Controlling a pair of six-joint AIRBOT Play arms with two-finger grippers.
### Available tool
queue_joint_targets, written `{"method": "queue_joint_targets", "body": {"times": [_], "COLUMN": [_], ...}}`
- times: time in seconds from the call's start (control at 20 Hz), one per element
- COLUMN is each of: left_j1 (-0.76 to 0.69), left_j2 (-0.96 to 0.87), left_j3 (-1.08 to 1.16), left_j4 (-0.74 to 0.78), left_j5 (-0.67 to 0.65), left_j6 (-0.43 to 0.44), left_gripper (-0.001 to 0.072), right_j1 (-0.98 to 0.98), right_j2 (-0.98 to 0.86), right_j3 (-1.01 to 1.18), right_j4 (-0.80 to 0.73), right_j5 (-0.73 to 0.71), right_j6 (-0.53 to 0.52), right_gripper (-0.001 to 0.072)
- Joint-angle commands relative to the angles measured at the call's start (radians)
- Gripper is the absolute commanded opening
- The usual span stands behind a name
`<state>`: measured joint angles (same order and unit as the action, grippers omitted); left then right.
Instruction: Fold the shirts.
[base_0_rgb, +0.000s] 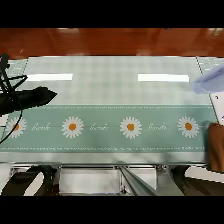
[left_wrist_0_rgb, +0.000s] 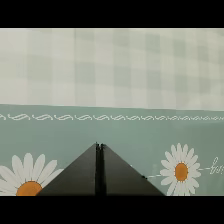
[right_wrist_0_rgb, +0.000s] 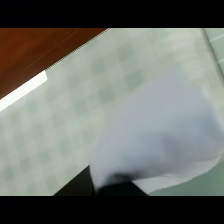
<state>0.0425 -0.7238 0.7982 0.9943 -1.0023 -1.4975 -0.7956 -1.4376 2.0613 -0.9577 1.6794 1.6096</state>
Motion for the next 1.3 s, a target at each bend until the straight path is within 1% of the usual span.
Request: {"method": "queue_joint_targets", "body": {"times": [0.0,0.1,0.25,0.35,0.55,0.7,0.8,0.85,0.9,0.95,1.05,1.1,1.15,1.2,1.25], "left_j1": [0.001,0.001,0.001,0.001,0.001,0.001,0.001,0.001,0.001,0.001,0.001,0.001,0.001,0.001,0.006], "left_j2": [0.0,0.0,0.0,0.0,0.0,-0.006,-0.019,-0.028,-0.04,-0.057,-0.103,-0.128,-0.15,-0.173,-0.197], "left_j3": [0.0,0.0,0.0,0.0,0.0,0.0,0.0,0.0,0.0,0.0,0.0,0.0,0.001,0.01,0.04], "left_j4": [0.0,0.0,0.001,0.001,0.001,0.001,0.001,0.001,0.001,0.001,0.0,0.0,0.0,0.0,0.0], "left_j5": [0.001,0.001,0.005,0.024,0.058,0.095,0.129,0.146,0.167,0.191,0.249,0.282,0.321,0.36,0.372], "left_j6": [0.0,0.0,0.001,0.001,0.001,0.001,0.001,0.001,0.001,0.001,0.001,0.001,0.001,0.001,0.001], "left_gripper": [0.0022,0.0023,0.0023,0.0023,0.0023,0.0023,0.0023,0.0023,0.0023,0.0023,0.0023,0.0023,0.0023,0.0023,0.0023], "right_j1": [-0.173,-0.234,-0.315,-0.37,-0.507,-0.597,-0.606,-0.604,-0.6,-0.601,-0.601,-0.601,-0.601,-0.6,-0.591], "right_j2": [0.002,0.008,0.066,0.109,0.244,0.329,0.367,0.383,0.393,0.394,0.393,0.393,0.393,0.393,0.393], "right_j3": [-0.037,-0.091,-0.185,-0.255,-0.458,-0.621,-0.715,-0.761,-0.807,-0.841,-0.861,-0.859,-0.859,-0.856,-0.848], "right_j4": [-0.004,-0.074,-0.222,-0.287,-0.552,-0.584,-0.65,-0.677,-0.709,-0.726,-0.712,-0.669,-0.595,-0.474,-0.318], "right_j5": [0.105,0.174,0.177,0.177,0.177,0.172,0.166,0.158,0.161,0.17,0.151,0.12,0.064,-0.011,-0.091], "right_j6": [0.001,0.002,0.003,0.003,0.032,0.031,0.026,0.024,0.016,0.018,0.035,0.052,0.063,0.063,0.045], "right_gripper": [0.0023,0.0024,0.0024,0.0024,0.0024,0.0024,0.0024,0.0046,0.0295,0.0409,0.0408,0.0406,0.0373,0.024,0.0063]}}
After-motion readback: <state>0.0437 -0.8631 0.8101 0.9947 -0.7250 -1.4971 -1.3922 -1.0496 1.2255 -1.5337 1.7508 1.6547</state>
